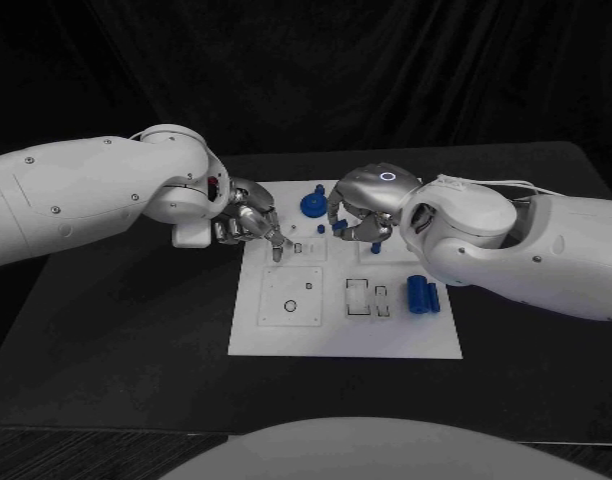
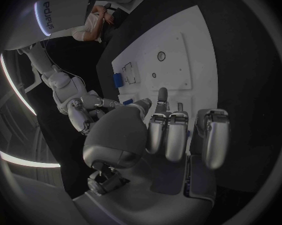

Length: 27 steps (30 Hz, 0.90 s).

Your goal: Assemble the parts on the task board

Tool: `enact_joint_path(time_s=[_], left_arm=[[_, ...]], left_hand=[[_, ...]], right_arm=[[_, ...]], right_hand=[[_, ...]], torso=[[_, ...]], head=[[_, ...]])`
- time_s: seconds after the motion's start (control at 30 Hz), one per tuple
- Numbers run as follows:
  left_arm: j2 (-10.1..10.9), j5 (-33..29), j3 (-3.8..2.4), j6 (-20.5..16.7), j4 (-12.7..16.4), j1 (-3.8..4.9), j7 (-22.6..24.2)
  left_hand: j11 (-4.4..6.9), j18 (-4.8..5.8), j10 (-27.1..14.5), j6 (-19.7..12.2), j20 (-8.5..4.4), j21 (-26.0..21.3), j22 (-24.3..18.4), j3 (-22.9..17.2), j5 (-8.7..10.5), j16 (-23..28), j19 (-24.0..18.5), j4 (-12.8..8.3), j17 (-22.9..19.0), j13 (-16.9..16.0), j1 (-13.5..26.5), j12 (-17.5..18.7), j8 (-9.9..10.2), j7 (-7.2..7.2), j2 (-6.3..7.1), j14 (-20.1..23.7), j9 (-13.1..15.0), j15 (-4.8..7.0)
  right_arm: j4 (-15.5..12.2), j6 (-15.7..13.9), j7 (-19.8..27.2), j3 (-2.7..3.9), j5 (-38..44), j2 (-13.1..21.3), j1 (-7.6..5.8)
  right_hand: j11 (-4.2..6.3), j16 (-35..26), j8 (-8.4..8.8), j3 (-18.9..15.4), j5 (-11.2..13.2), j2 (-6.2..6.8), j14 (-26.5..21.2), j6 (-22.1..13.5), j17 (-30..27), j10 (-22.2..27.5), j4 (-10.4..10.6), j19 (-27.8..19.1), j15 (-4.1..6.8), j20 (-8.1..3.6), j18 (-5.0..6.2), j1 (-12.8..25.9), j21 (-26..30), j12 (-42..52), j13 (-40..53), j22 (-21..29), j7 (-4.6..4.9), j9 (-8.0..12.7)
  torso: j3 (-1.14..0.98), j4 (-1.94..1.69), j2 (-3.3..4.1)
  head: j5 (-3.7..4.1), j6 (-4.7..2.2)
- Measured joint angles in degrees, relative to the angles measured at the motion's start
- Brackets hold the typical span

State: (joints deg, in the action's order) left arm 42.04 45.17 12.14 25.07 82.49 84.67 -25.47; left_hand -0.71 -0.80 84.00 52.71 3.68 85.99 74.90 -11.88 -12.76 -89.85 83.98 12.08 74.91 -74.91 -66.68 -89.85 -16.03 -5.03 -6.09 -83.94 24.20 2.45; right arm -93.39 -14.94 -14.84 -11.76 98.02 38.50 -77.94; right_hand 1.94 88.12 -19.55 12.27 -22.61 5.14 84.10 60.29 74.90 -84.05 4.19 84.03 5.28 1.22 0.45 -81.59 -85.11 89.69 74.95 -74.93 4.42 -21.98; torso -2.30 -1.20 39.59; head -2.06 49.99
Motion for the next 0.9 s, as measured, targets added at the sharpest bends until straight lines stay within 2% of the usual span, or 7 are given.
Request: enact_joint_path(time_s=[0.2,0.4,0.9], left_arm=[[0.1,0.0,0.0,-0.04,-0.17,0.0,-0.02],[0.08,0.0,0.0,-0.04,-0.28,0.0,-0.11],[-0.21,0.0,0.0,-0.01,-0.51,0.0,-0.28]], left_hand=[[-0.01,0.0,0.01,0.0,0.21,0.0,0.0,0.0,0.0,0.0,0.21,0.0,0.0,0.0,0.0,0.0,0.0,0.0,0.0,0.0,-0.07,0.0],[-0.01,0.0,0.01,-0.21,0.21,0.0,0.0,0.0,0.0,0.0,0.21,0.0,0.0,0.0,0.0,0.0,0.23,-0.21,0.0,0.0,-0.14,0.0],[-0.01,0.0,0.01,-0.2,0.41,0.0,0.0,0.0,0.0,0.0,0.01,0.0,0.0,0.0,0.0,0.0,0.23,-0.2,0.0,0.0,-0.22,0.0]], right_arm=[[5.89,-0.03,0.96,0.02,-0.7,-4.36,1.54],[9.75,0.34,1.48,-0.01,-1.1,-7.24,2.96],[12.9,2.88,1.82,0.0,-1.42,-9.78,4.51]], right_hand=[[0.0,0.0,-0.01,0.16,0.0,0.01,0.0,0.0,0.0,0.0,-0.16,0.0,0.0,0.0,0.0,0.01,0.0,0.0,0.0,0.0,0.0,0.0],[0.0,0.0,-0.01,0.48,0.0,0.01,0.0,-0.01,0.0,0.0,-0.31,0.0,0.0,0.0,0.0,0.01,0.0,0.0,0.0,0.01,-0.01,0.0],[0.0,0.0,1.0,1.11,1.15,0.25,0.0,-0.01,0.0,0.0,-0.47,0.0,-0.01,0.0,0.0,0.25,0.0,0.0,-0.01,0.02,-0.01,-0.02]], torso=[[0.05,-0.03,0.01],[0.06,-0.11,0.03],[0.04,0.0,0.03]], head=[[0.04,0.0],[-0.02,0.0],[-0.37,0.0]])
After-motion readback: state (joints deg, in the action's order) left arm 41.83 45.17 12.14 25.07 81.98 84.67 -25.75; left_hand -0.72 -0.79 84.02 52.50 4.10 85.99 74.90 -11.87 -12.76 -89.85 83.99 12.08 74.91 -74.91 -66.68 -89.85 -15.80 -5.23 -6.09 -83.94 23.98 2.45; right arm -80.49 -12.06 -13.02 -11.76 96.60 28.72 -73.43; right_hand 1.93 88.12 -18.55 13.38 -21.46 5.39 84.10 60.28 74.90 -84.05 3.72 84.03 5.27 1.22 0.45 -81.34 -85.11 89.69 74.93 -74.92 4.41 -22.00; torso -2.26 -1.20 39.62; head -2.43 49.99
